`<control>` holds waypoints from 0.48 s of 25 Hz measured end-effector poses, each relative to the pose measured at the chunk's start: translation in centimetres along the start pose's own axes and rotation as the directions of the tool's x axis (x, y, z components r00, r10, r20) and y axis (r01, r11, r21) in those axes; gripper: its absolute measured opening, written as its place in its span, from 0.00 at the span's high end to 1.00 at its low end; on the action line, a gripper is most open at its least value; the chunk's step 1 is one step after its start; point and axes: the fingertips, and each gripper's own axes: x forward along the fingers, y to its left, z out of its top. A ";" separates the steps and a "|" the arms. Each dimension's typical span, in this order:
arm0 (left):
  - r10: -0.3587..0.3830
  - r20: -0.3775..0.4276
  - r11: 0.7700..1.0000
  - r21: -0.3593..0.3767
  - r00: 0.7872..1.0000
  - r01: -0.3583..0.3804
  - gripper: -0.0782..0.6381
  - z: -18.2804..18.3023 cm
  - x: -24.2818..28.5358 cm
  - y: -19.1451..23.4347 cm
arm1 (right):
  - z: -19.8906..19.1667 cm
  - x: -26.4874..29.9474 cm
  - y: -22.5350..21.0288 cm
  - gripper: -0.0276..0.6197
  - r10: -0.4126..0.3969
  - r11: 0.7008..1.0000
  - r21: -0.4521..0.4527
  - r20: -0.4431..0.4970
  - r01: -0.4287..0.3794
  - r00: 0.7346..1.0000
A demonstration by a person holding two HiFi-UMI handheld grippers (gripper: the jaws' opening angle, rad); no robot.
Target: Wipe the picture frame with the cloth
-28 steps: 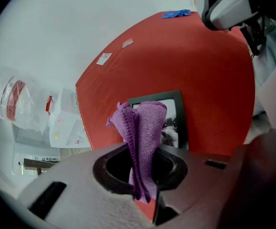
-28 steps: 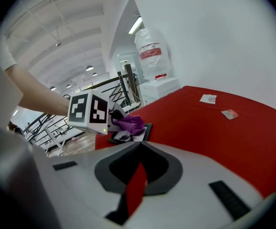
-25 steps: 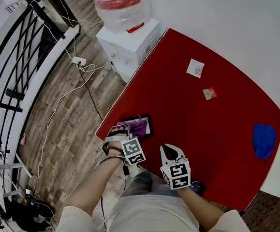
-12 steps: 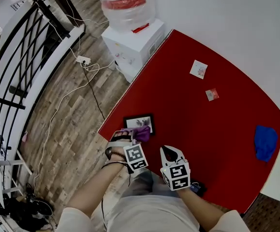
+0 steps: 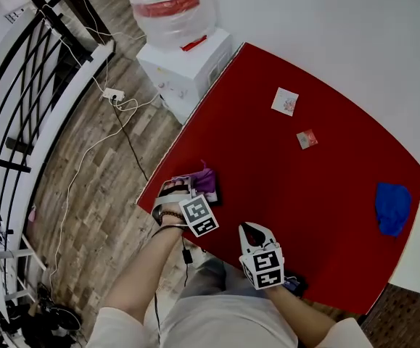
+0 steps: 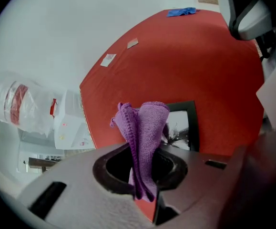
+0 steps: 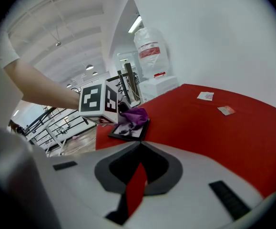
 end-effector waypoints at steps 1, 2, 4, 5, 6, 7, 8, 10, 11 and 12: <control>-0.002 -0.003 1.000 0.003 1.000 0.002 0.81 0.0 0.1 -0.1 | -0.1 0.0 -0.3 0.95 -0.004 1.000 0.005 -0.001 0.004 1.000; -0.006 -0.006 1.000 0.006 1.000 0.006 0.81 0.1 0.1 -0.3 | -0.1 0.0 -0.5 0.95 -0.007 1.000 0.010 -0.002 0.007 1.000; -0.017 -0.008 1.000 0.011 1.000 0.017 0.81 0.2 -0.2 -0.9 | 0.0 0.1 -0.8 0.95 -0.009 1.000 0.014 -0.001 0.009 1.000; -0.026 -0.008 1.000 0.016 1.000 0.026 0.81 0.4 -0.5 -1.3 | 0.0 0.2 -0.8 0.95 -0.008 1.000 0.013 -0.001 0.008 1.000; -0.037 -0.006 0.999 0.026 0.999 0.038 0.81 0.5 -0.8 -1.9 | 0.1 0.3 -0.8 0.95 -0.006 1.000 0.012 0.000 0.006 1.000; -0.051 -0.003 0.998 0.039 0.999 0.051 0.81 0.7 -1.2 -2.7 | 0.2 0.4 -0.9 0.95 -0.005 1.000 0.011 0.001 0.005 1.000; -0.065 -0.001 0.997 0.050 0.998 0.065 0.81 0.8 -1.6 -3.5 | 0.3 0.5 -0.9 0.95 -0.003 1.000 0.012 0.003 0.003 1.000; -0.087 0.002 0.994 0.064 0.996 0.087 0.81 0.9 -2.2 -5.1 | 0.6 0.6 -1.0 0.95 -0.003 1.000 0.018 0.007 0.002 1.000; -0.094 0.003 0.993 0.069 0.996 0.094 0.81 0.9 -2.5 -5.7 | 0.7 0.7 -1.0 0.95 -0.002 1.000 0.021 0.010 0.002 1.000; -0.100 0.002 0.992 0.073 0.995 0.100 0.81 0.8 -2.8 -6.3 | 0.8 0.8 -1.0 0.95 -0.001 1.000 0.021 0.012 0.001 1.000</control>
